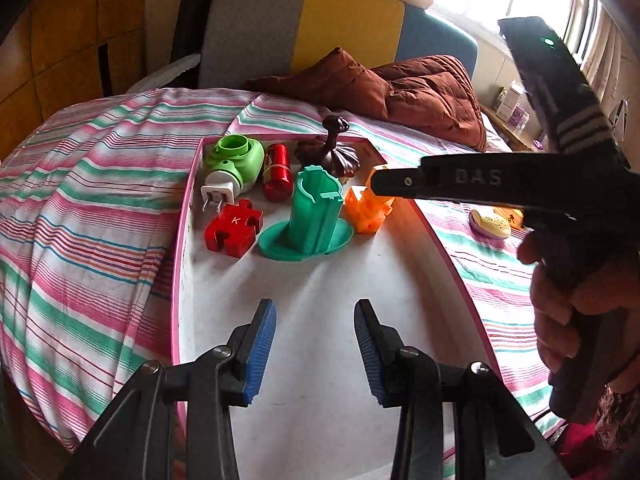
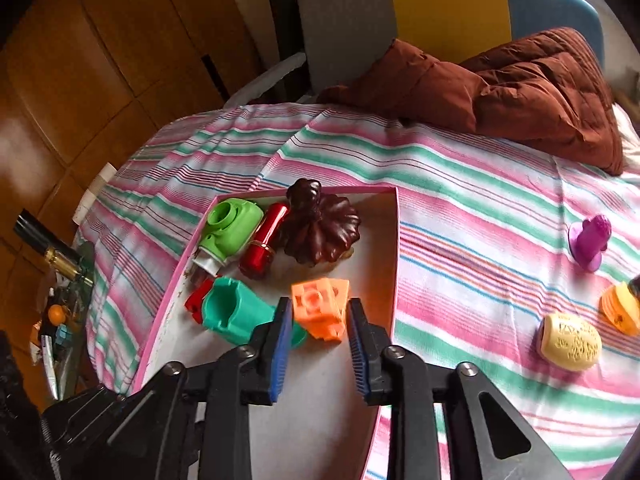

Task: Organize rigid objects
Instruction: 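Carry the orange block into the tray and open the right tool, then reach the left tool to the yellow oval stamp and grasp it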

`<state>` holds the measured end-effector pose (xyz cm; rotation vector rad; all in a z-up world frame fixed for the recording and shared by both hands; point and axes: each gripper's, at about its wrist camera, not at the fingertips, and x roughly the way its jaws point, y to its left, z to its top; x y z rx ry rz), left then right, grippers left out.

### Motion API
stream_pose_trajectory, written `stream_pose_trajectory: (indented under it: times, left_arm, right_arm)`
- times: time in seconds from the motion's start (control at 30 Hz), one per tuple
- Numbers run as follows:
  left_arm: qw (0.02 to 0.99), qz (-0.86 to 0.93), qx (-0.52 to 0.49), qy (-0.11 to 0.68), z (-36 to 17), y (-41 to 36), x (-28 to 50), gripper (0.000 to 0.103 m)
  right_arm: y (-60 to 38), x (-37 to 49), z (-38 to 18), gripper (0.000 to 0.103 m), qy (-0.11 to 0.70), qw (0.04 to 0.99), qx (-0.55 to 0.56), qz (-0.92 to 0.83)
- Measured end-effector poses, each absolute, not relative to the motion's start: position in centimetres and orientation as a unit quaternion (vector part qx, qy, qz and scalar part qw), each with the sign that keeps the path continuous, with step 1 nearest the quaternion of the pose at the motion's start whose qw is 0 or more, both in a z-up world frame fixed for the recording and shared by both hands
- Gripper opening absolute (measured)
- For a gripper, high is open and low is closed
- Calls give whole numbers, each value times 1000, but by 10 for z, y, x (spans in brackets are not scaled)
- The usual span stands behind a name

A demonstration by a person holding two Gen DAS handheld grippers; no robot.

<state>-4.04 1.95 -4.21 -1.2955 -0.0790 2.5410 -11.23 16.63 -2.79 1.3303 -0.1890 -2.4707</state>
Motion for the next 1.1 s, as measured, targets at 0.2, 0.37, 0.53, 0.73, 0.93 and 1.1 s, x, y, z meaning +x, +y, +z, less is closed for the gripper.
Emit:
stream_pose_trajectory:
  times: [0.2,0.37,0.53,0.73,0.93,1.1]
  left_arm:
    - [149,880,-450,-25,-43,22,-39,41]
    - [157,880,-447,-29,-42,24,-37,41]
    - [163,882,-442,-25,-40,28,-34,41]
    - [171,883,-438,-14,-39,36,-29,41]
    - [172,889,-425,-11,-36,42,-22,41]
    - [175,890,-420,-15,-34,45,-17,41]
  right_arm:
    - [180,-94,-22,36,-93,166,456,-870]
    - [191,-81,-17,38,-92,151,447,-877]
    - [199,-73,-16,38,-64,115,453,-882]
    - [214,-59,-20,38,-46,90,459,-883]
    - [230,-48,-25,38,-20,63,462,-884]
    - [246,-45,-28,38,-26,49,467,-882]
